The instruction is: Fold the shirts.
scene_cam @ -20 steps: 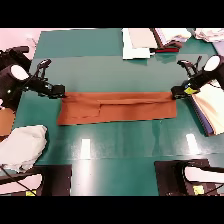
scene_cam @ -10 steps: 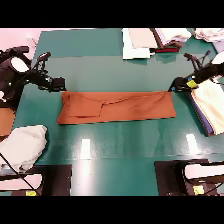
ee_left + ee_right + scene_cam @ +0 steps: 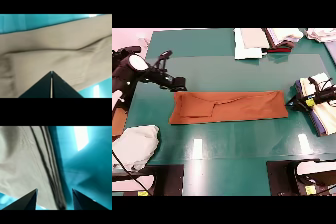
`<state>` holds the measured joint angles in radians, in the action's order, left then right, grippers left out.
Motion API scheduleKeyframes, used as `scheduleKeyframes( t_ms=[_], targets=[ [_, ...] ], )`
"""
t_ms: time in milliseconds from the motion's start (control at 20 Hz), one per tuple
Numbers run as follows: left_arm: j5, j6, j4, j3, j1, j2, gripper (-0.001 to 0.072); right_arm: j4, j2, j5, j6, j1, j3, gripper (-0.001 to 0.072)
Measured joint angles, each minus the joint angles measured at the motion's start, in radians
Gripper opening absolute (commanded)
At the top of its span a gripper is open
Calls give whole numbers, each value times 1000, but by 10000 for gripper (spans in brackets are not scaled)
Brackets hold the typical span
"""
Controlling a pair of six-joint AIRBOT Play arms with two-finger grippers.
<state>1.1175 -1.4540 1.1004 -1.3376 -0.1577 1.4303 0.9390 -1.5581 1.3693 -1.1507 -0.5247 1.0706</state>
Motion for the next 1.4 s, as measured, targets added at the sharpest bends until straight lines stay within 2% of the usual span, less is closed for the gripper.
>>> scheduleKeyframes(
  t_ms=[50,150,200,250,400,550,750,1000,1400],
  targets=[
    [-22,-9,-4,0,-34,1,25,-37,-12,-4,12,1,-14,478],
    [-72,-22,-6,0,-109,8,24,-103,-40,-26,35,27,-34,323],
    [-90,-26,-7,0,-145,15,24,-124,-51,-43,46,47,-39,145],
    [-108,-32,-8,0,-183,27,24,-134,-56,-67,58,69,-43,16],
    [-166,-56,-15,-8,-279,78,24,-146,-48,-109,85,129,-19,15],
    [-207,-68,-29,-50,-350,153,24,-170,18,-89,89,170,73,15],
    [-233,-76,-38,-149,-414,285,24,-181,126,-40,27,247,241,14],
    [-243,-83,-84,-240,-446,416,24,-186,190,0,-64,405,443,15],
    [-234,-85,-107,-296,-436,456,24,-187,203,-10,-136,608,589,15]
  ],
)
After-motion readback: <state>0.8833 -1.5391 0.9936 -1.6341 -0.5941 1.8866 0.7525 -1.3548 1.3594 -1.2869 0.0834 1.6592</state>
